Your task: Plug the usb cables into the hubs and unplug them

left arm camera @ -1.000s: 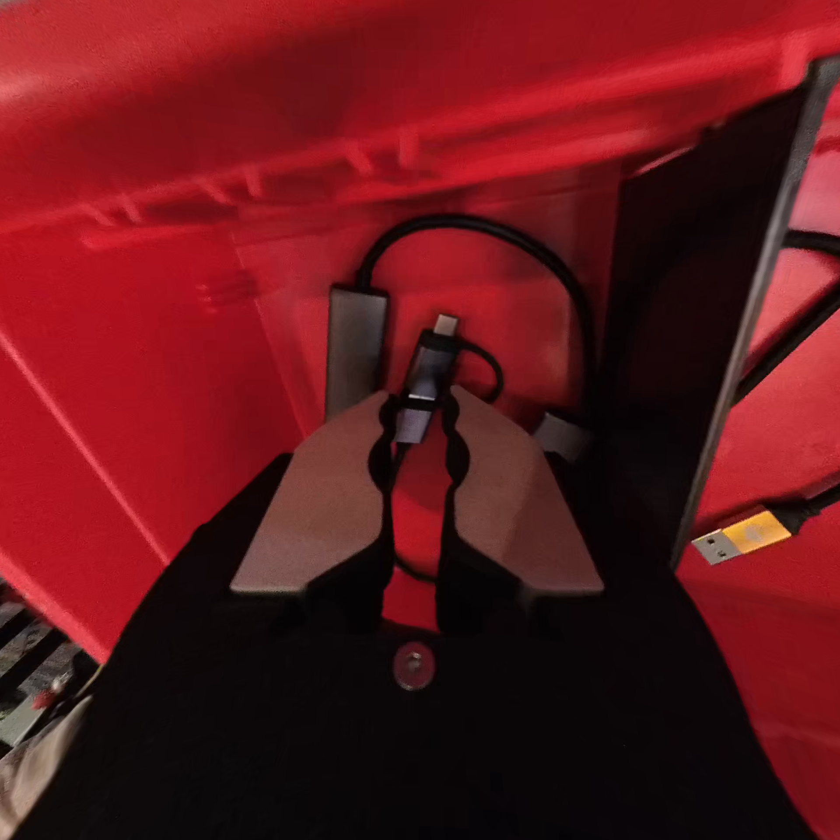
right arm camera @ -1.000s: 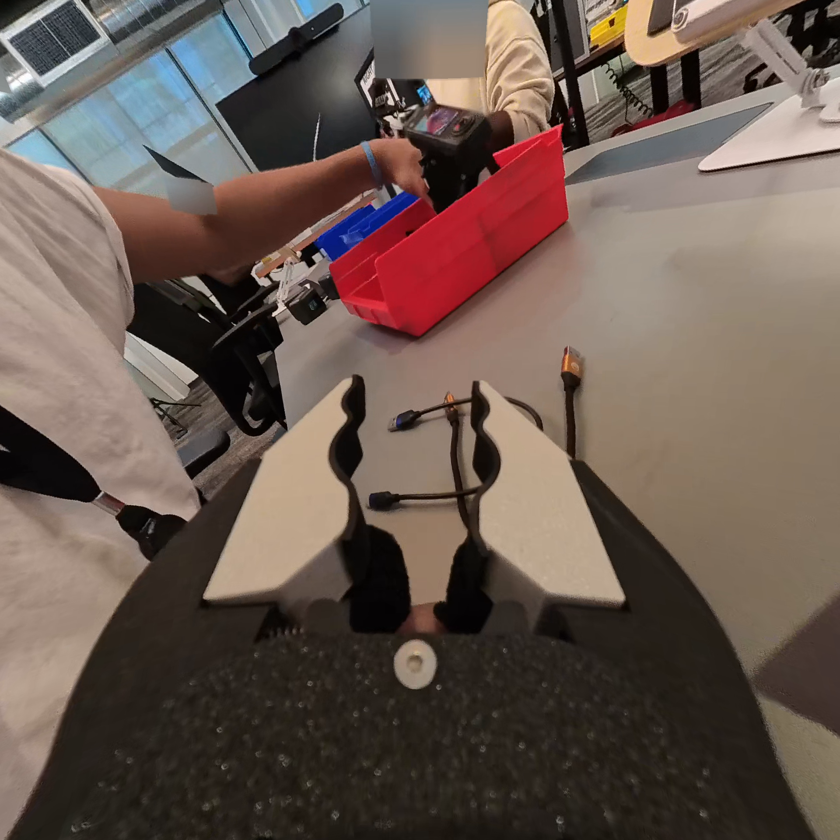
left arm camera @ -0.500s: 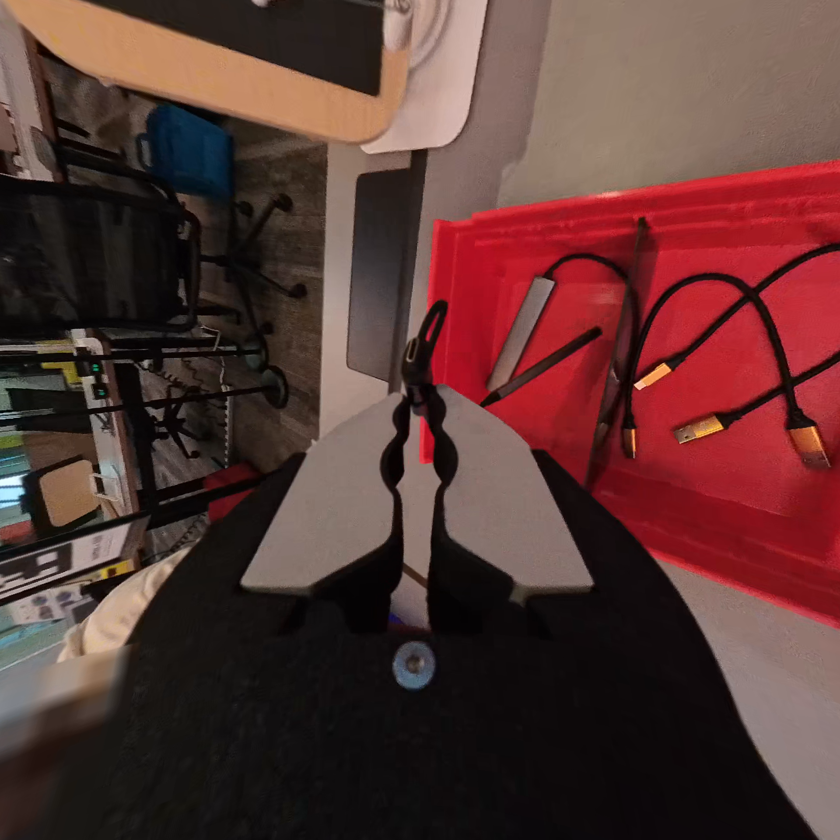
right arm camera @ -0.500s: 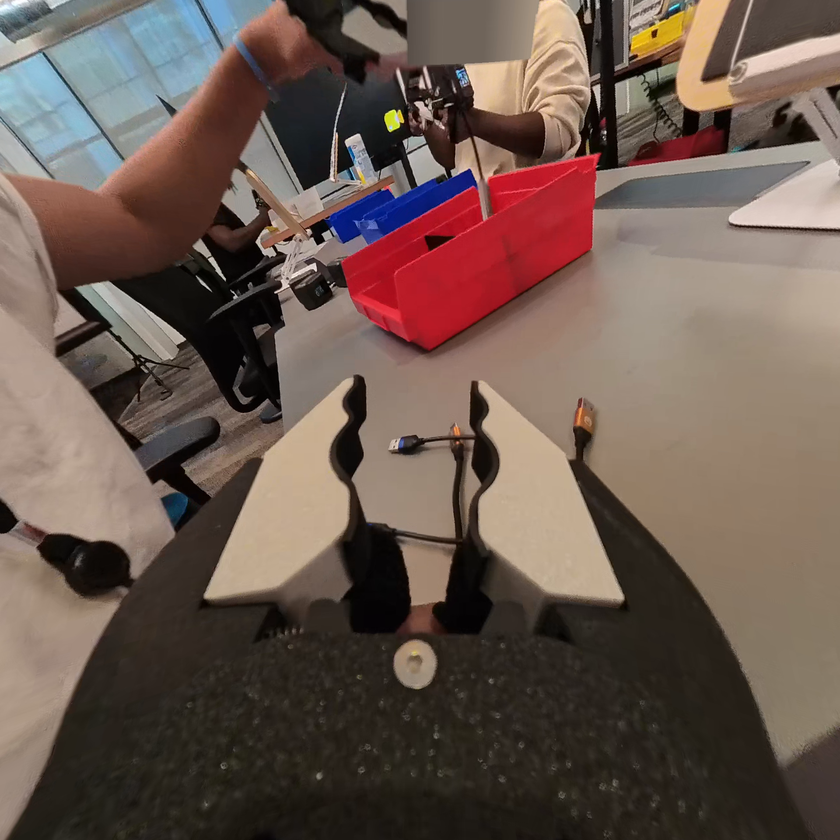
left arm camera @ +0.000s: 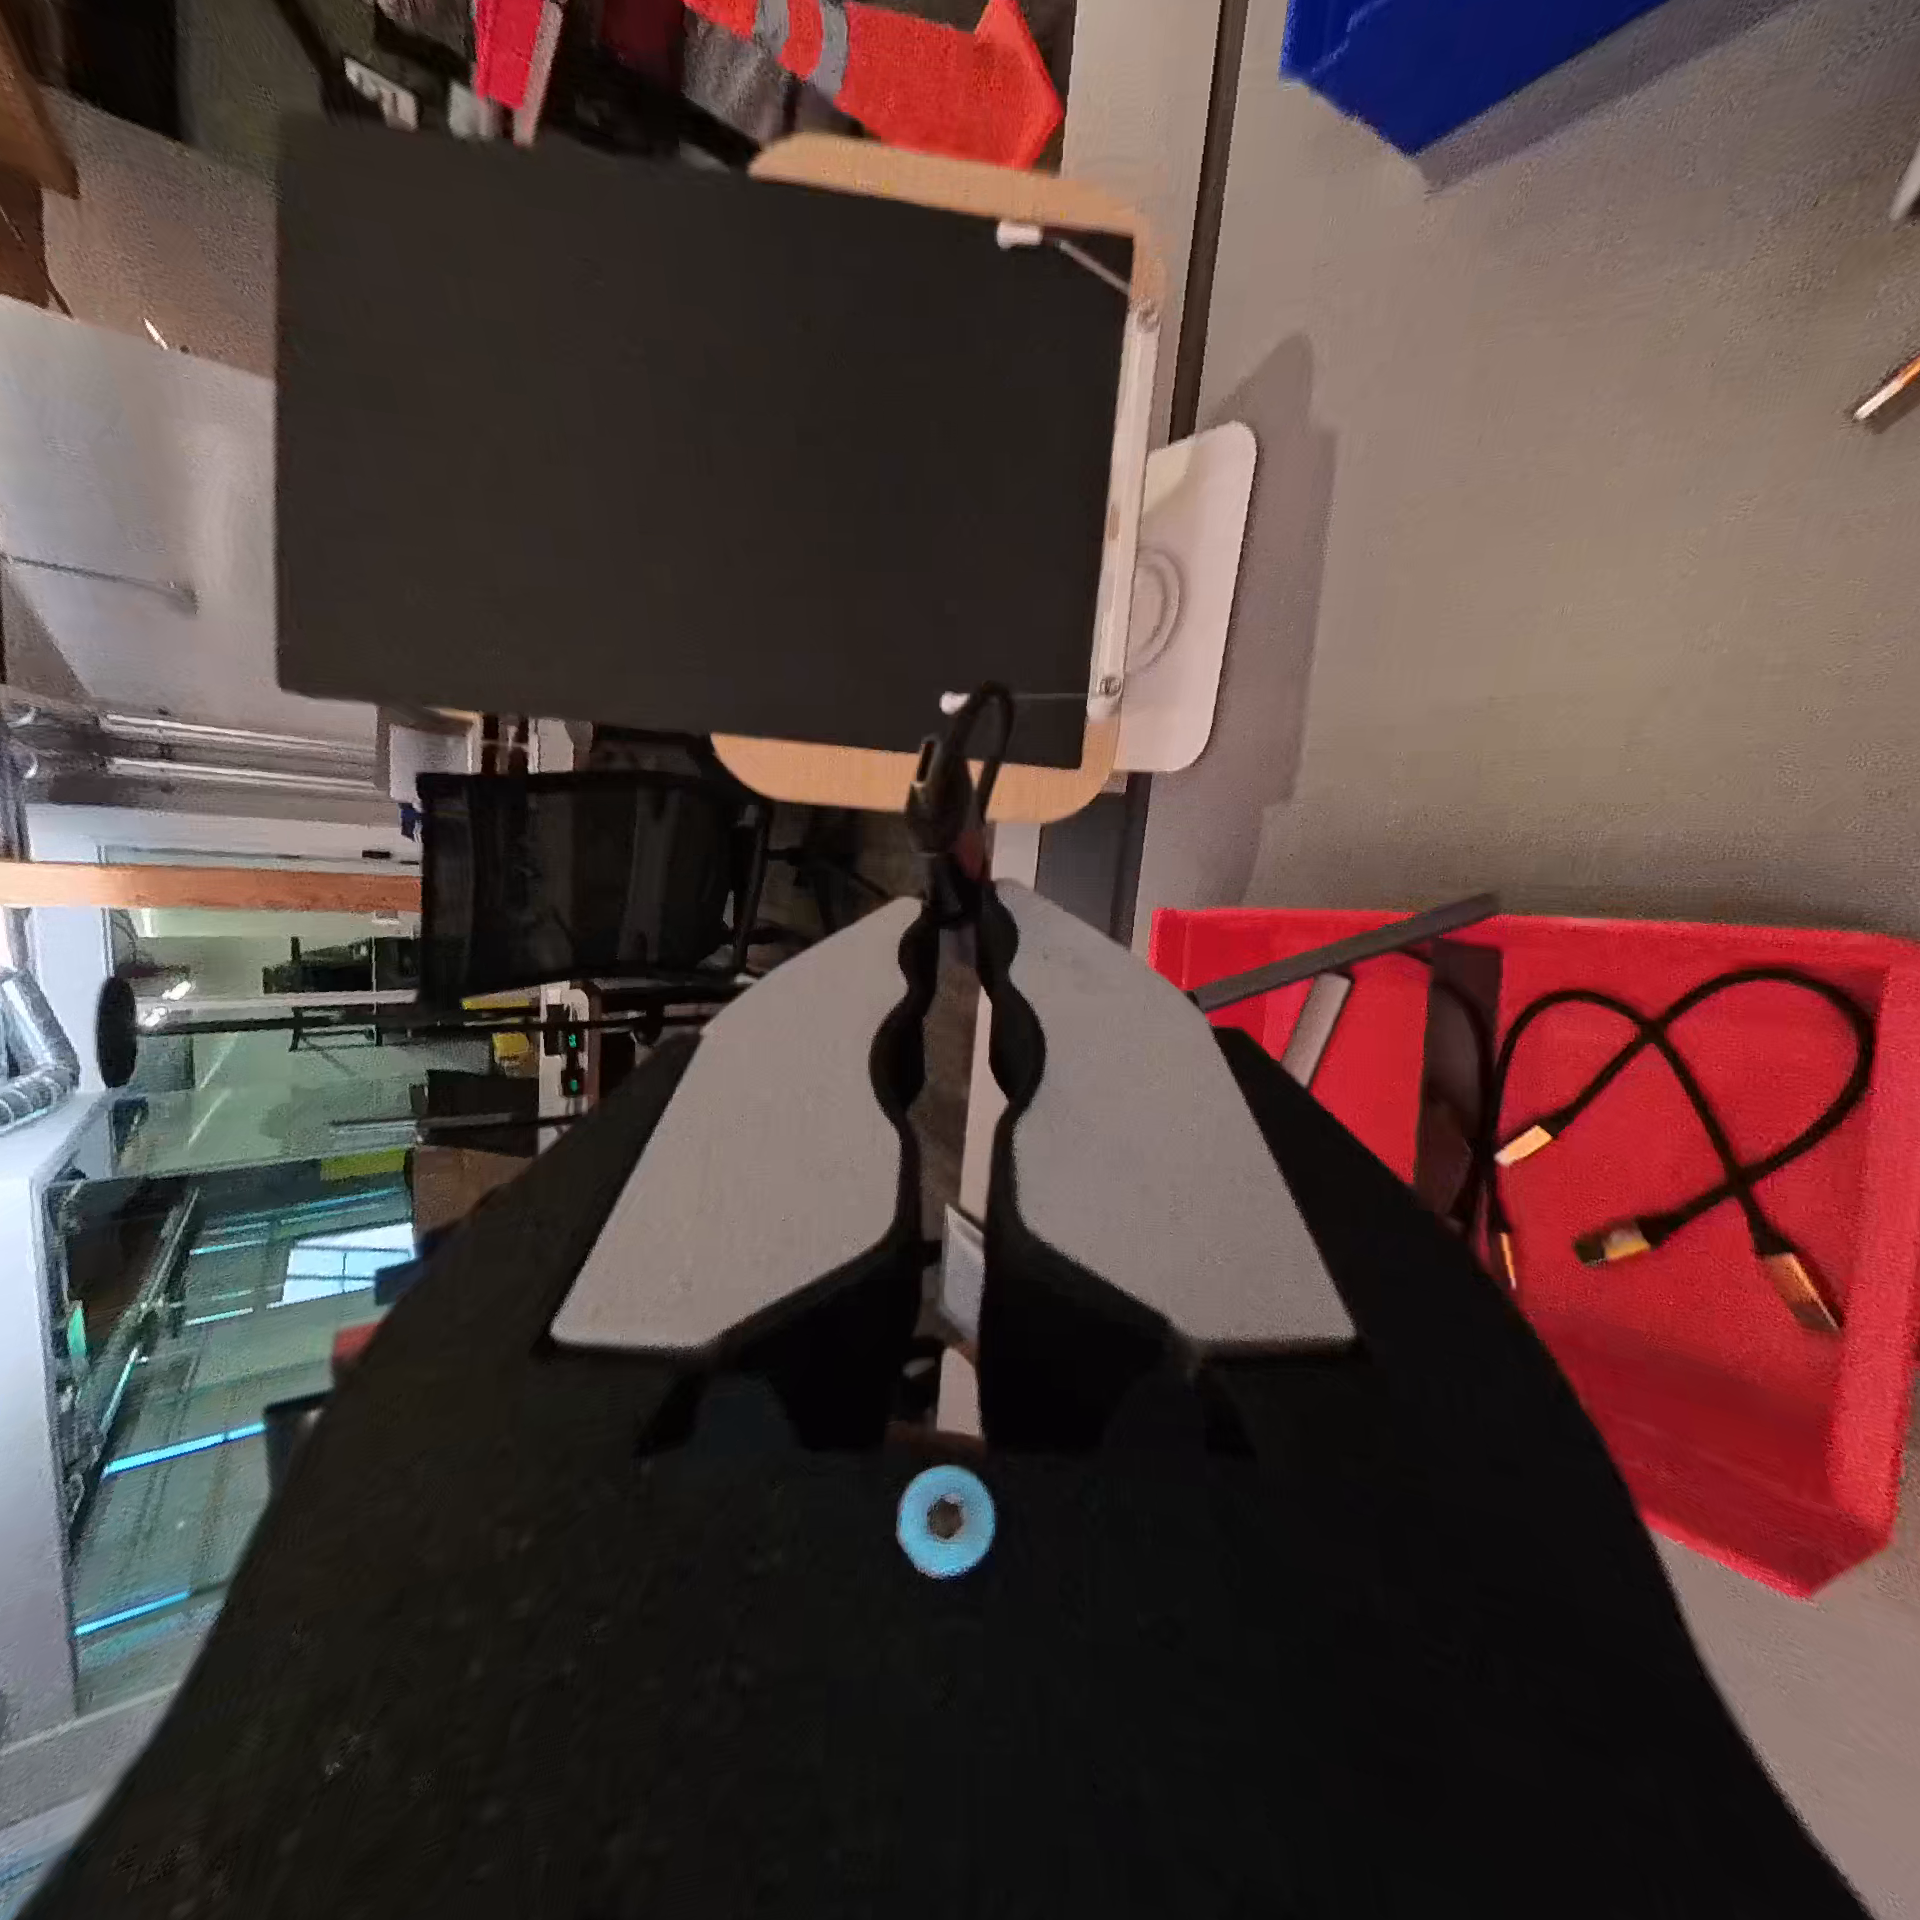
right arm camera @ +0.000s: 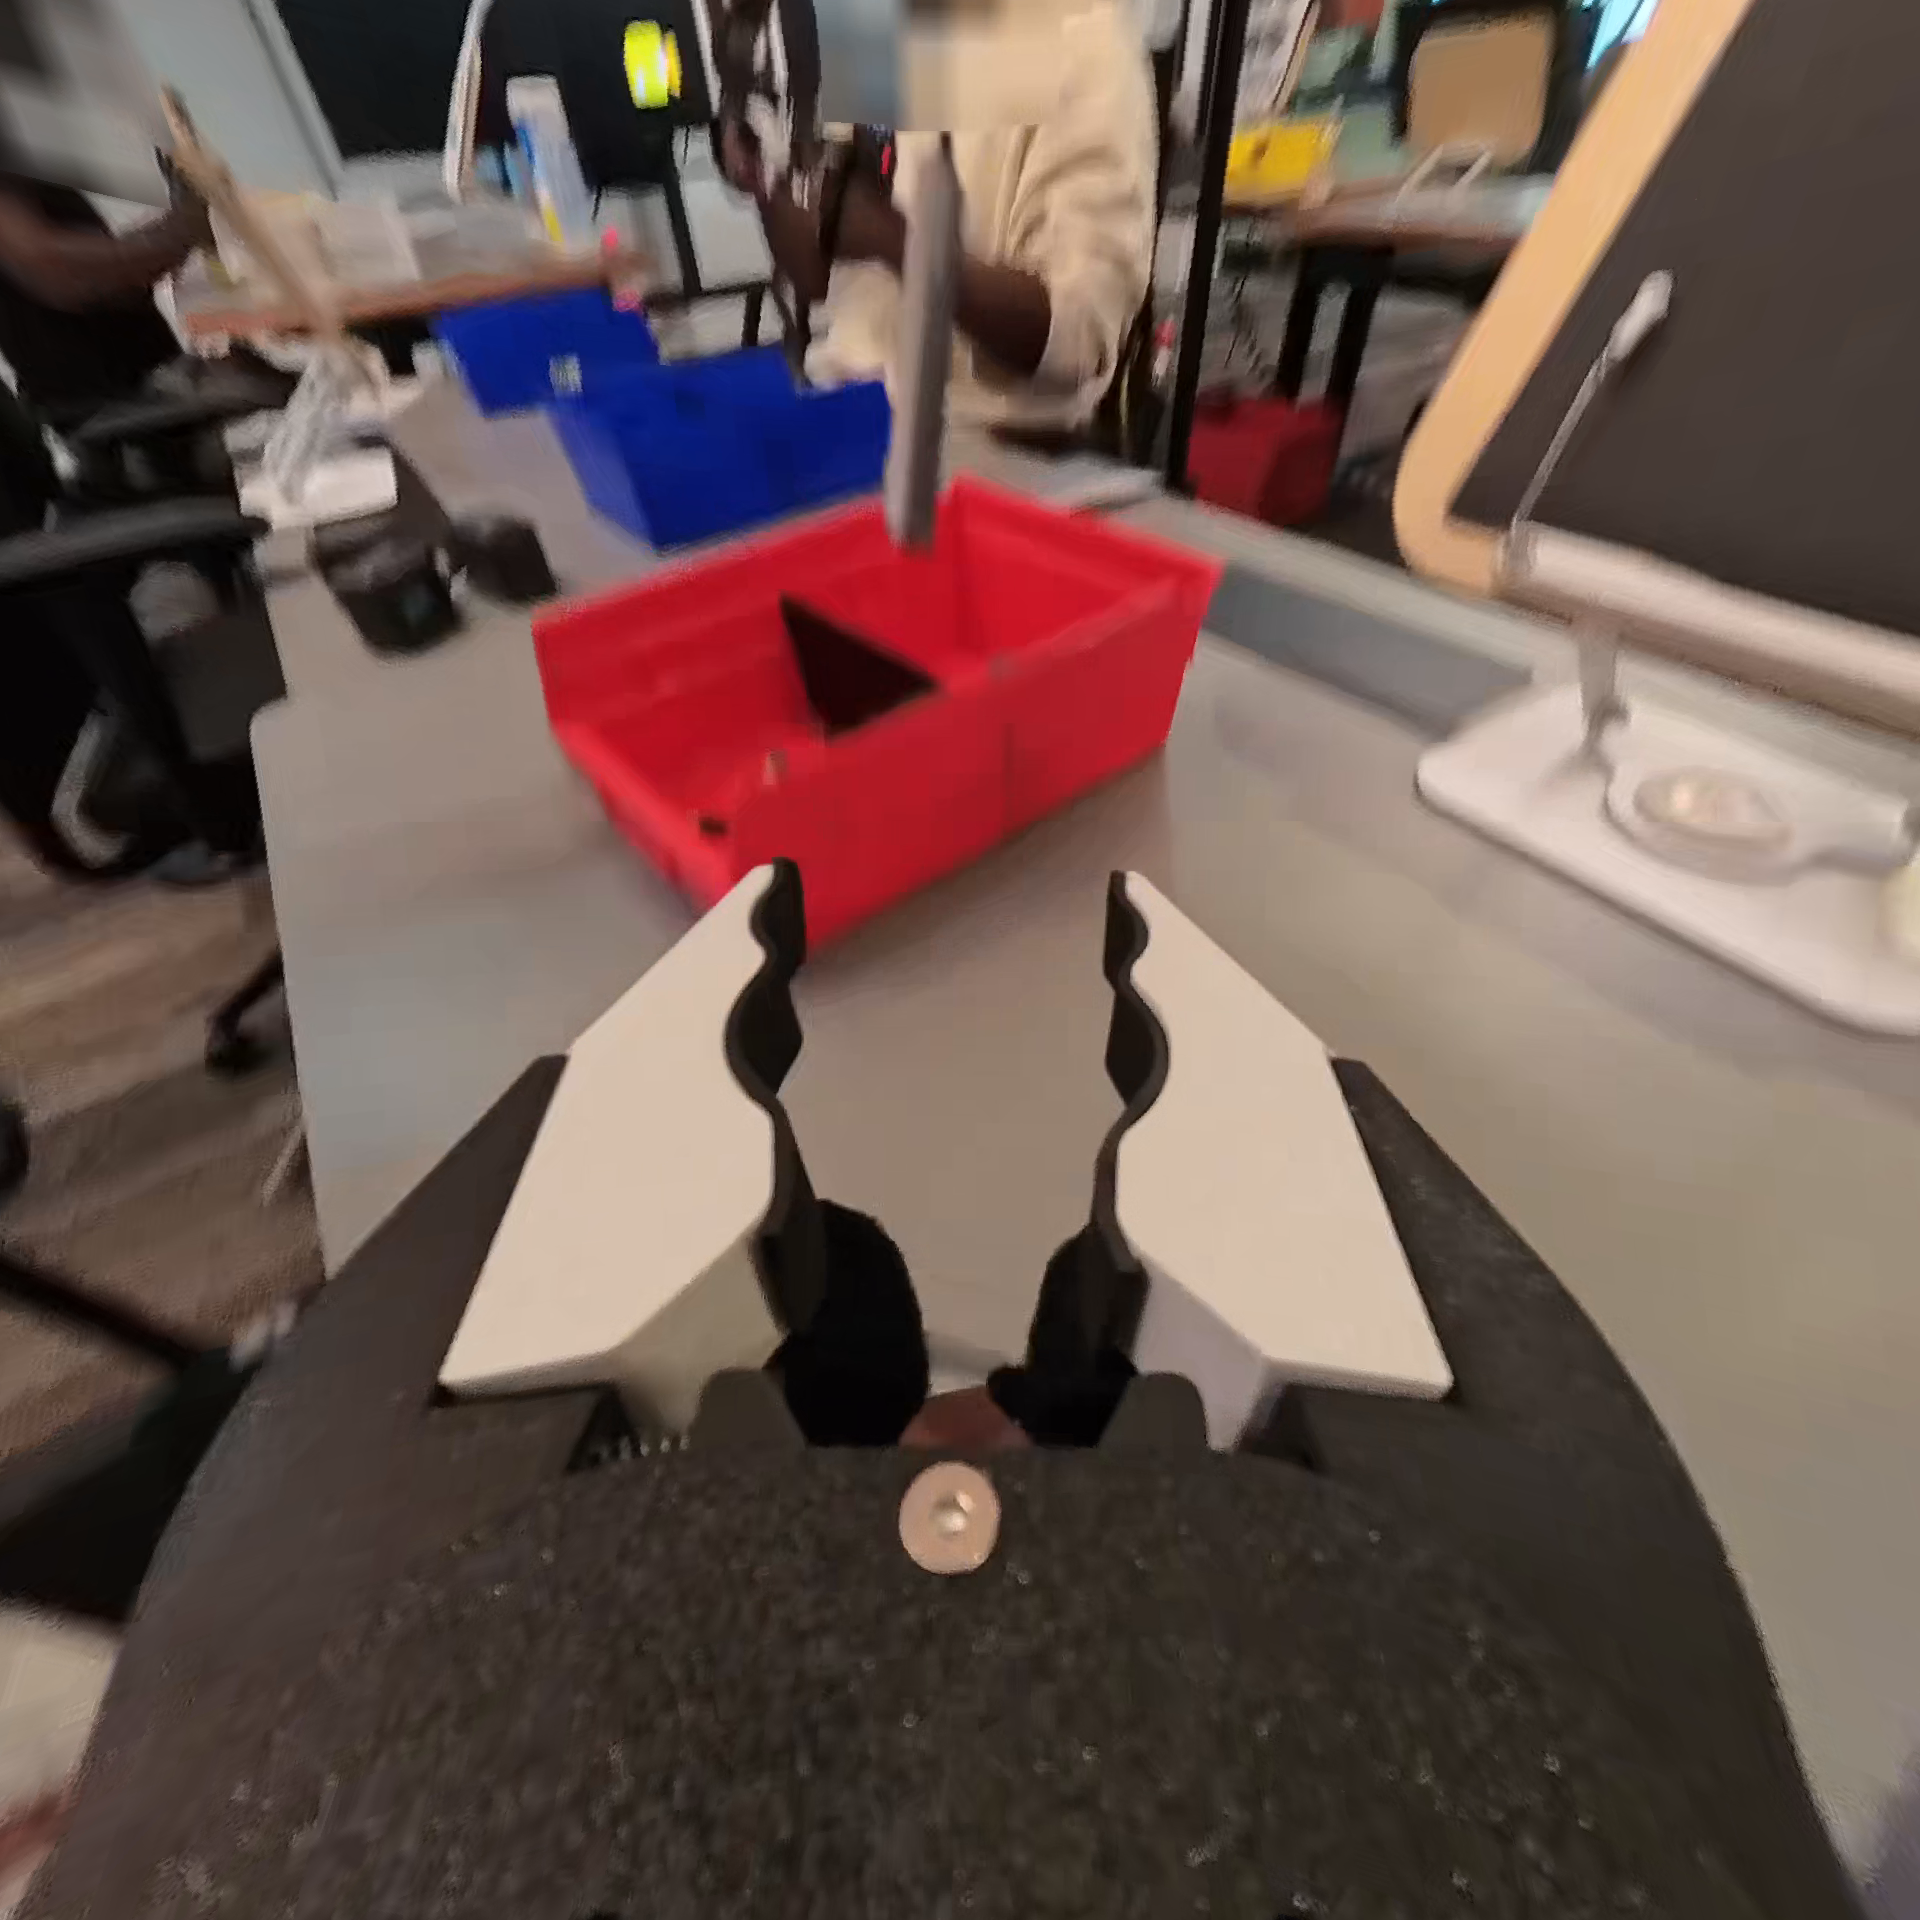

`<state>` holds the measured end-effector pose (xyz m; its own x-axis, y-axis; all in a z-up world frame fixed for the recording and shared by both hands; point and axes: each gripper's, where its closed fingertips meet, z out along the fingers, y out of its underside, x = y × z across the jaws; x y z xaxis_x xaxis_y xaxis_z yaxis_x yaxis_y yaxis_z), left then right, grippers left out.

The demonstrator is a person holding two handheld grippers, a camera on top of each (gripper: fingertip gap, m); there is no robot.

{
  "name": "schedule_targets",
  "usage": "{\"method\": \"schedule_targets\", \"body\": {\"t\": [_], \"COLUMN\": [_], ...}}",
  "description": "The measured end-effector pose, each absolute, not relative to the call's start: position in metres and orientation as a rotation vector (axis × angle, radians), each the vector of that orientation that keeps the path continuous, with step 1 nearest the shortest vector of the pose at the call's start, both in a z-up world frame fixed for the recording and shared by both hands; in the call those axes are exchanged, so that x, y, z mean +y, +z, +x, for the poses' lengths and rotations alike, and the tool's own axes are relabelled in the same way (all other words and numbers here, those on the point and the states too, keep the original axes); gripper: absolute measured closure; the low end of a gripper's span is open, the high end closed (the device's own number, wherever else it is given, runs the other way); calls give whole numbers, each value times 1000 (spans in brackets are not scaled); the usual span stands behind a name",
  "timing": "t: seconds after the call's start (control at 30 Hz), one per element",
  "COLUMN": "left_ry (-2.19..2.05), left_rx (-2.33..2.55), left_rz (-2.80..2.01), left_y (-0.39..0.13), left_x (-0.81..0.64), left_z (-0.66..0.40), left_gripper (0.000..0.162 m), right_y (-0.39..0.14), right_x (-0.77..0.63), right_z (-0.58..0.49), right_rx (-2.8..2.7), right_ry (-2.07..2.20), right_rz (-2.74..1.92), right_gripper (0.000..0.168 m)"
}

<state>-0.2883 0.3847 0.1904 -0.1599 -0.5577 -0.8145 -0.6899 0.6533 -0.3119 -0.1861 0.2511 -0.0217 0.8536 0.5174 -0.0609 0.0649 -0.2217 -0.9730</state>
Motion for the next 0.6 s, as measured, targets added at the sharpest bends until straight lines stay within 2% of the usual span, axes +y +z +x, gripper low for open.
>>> {"method": "schedule_targets", "body": {"t": [0.13, 0.27, 0.3, 0.37, 0.47, 0.6], "left_ry": [100, 32, 3, -54, -126, -335], "left_rx": [1857, 1841, 1827, 1804, 1770, 1735], "left_rz": [-864, -780, -770, -771, -812, -997], "left_y": [191, 187, 187, 183, 166, 109], "left_x": [330, 287, 279, 266, 257, 248], "left_z": [-246, -215, -211, -210, -219, -236], "left_gripper": [155, 156, 155, 155, 155, 158], "right_y": [-2, -17, -23, -18, -12, -20], "right_x": [289, 321, 323, 317, 301, 285], "right_z": [-212, -200, -192, -171, -139, -92], "right_rx": [-385, -307, -295, -254, -273, -412], "right_ry": [394, 245, 213, 156, 15, -354], "right_rz": [-1729, -1757, -1767, -1702, -1639, -1598], "right_gripper": [111, 111, 117, 163, 165, 166]}}
